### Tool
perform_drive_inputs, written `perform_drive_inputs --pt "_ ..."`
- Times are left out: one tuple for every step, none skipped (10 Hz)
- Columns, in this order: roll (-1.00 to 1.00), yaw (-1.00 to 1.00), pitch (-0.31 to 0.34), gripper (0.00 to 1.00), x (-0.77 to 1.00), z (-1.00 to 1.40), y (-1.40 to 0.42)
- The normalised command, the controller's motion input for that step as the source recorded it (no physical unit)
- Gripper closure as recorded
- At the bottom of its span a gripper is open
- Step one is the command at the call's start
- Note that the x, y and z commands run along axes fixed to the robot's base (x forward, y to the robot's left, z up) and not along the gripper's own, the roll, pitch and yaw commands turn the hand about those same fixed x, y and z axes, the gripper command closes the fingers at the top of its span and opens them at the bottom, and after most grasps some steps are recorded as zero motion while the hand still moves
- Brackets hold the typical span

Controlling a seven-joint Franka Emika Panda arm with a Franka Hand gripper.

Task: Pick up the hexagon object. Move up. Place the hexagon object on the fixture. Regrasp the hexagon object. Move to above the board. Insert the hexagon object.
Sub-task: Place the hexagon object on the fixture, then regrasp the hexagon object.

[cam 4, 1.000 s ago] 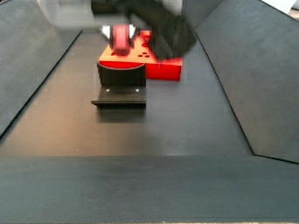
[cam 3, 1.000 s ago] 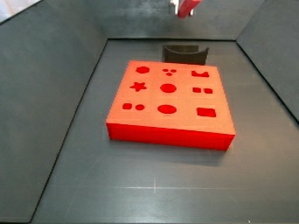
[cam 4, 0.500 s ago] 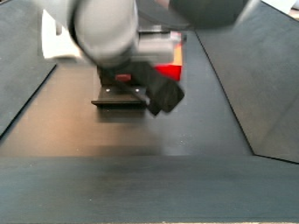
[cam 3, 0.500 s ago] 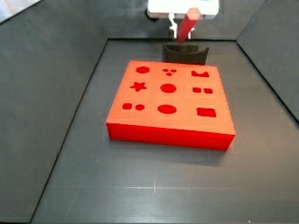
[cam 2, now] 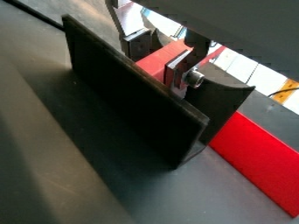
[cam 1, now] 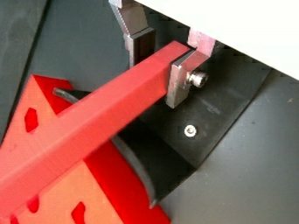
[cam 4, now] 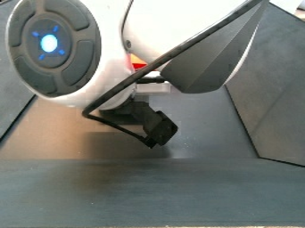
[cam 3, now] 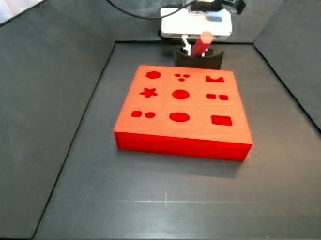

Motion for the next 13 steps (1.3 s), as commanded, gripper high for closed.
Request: perform_drive_inputs --pt "-0.13 -0.09 0.010 1.00 0.10 -0.47 0.08" --pt "0.00 0.00 0.000 0.00 0.00 0.00 0.00" --pt "-0.02 -0.05 0.027 0.00 0.00 1.00 0.00" --pt "-0.01 -0.04 0.031 0.00 -0.01 1.00 0.00" --pt "0.00 -0.03 0.033 0.00 -0.02 1.00 0.00" --pt "0.05 -0.02 0.031 0.00 -0.02 1.00 0.00" --pt "0.05 -0.02 0.034 0.00 -0.03 1.00 0.00" --pt "0.06 -0.02 0.040 0.00 -0.04 0.88 0.00" --pt "0.06 -0.02 0.044 0.00 -0.04 0.77 0.00" --pt "0.06 -0.02 0.049 0.00 -0.03 0.55 0.00" --pt "0.05 -0.02 0.046 0.00 -0.03 0.31 0.00" --pt "1.00 0.03 0.059 0.00 0.01 0.97 -1.00" --pt "1.00 0.03 0.059 0.00 0.01 0.93 -1.00"
